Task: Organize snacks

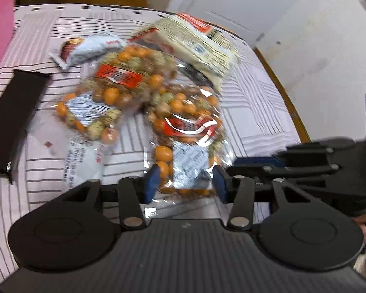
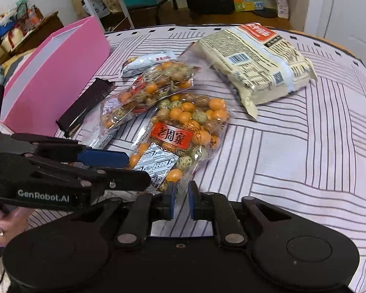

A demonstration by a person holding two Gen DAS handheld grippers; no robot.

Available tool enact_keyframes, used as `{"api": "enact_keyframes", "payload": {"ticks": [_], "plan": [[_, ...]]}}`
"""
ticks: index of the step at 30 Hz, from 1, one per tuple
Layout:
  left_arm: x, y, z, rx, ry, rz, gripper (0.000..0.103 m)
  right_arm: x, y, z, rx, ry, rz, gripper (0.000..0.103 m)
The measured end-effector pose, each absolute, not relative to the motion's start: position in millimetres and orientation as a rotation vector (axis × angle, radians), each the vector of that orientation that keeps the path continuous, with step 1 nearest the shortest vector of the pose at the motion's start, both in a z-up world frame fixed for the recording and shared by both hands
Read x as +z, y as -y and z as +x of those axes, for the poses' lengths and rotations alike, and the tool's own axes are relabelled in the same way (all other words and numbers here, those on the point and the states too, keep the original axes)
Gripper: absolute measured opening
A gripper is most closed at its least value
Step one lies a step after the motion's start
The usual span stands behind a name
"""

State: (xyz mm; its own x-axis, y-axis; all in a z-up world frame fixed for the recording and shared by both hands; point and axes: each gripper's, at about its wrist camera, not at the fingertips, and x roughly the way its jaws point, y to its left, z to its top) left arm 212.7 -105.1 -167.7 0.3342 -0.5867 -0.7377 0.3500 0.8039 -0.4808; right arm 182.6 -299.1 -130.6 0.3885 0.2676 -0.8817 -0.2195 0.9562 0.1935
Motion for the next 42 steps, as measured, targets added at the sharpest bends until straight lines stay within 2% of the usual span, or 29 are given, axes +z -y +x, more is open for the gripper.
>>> {"api": "enact_keyframes", "payload": {"ticks": [1,3,4,6,8,11,15,16,18,23,25,29,36,42], "plan": [[-167.2,102.7,213.2,-0.597,-1.055,-0.274,0.044,-129.7,296.7,182.3,0.314,-1.114,0.028,0.022],[-166.3,101.2,215.5,-0.567,-1.033,-0.275,0.044,-130.0,288.3,182.4,0.319,-1.102,-0.02,0.046],[-166.2,103.2,216.6,-0.547,-1.023,-0.251,0.044,-130.9,284.2,183.0,0.316,-1.1,-0.041,0.05],[-169.8,106.6,218.9,-0.527,-1.02,-0.203,0.042,-133.9,279.6,185.5,0.308,-1.101,-0.056,0.055],[-176.3,106.6,220.8,-0.514,-1.038,-0.205,0.042,-138.4,280.3,189.5,0.298,-1.124,-0.044,0.064],[-177.9,104.2,222.4,-0.535,-1.044,-0.233,0.04,-143.4,284.0,193.7,0.301,-1.147,0.022,0.069],[-179.8,101.7,225.4,-0.569,-1.073,-0.29,0.032,-151.1,280.3,198.0,0.34,-1.196,0.081,0.072],[-180.5,101.2,225.7,-0.574,-1.085,-0.307,0.03,-153.2,277.5,198.5,0.337,-1.199,0.083,0.076],[-180.8,104.1,224.9,-0.586,-1.101,-0.298,0.03,-157.7,272.4,199.0,0.333,-1.198,0.091,0.09],[-181.8,108.5,224.0,-0.582,-1.099,-0.292,0.03,-169.4,245.3,192.2,0.282,-1.145,-0.053,0.102],[-182.8,109.3,224.5,-0.587,-1.105,-0.286,0.03,-174.8,234.5,188.2,0.251,-1.101,-0.137,0.103],[-182.7,108.5,227.8,-0.59,-1.129,-0.308,0.03,-174.2,236.6,190.4,0.161,-1.059,-0.054,0.101],[-173.9,111.4,223.3,-0.626,-1.102,-0.257,0.029,-167.2,236.3,176.4,0.163,-1.029,-0.043,0.088],[-169.6,113.1,218.6,-0.649,-1.147,-0.256,0.029,-163.3,234.7,170.0,0.173,-1.057,-0.039,0.085]]}}
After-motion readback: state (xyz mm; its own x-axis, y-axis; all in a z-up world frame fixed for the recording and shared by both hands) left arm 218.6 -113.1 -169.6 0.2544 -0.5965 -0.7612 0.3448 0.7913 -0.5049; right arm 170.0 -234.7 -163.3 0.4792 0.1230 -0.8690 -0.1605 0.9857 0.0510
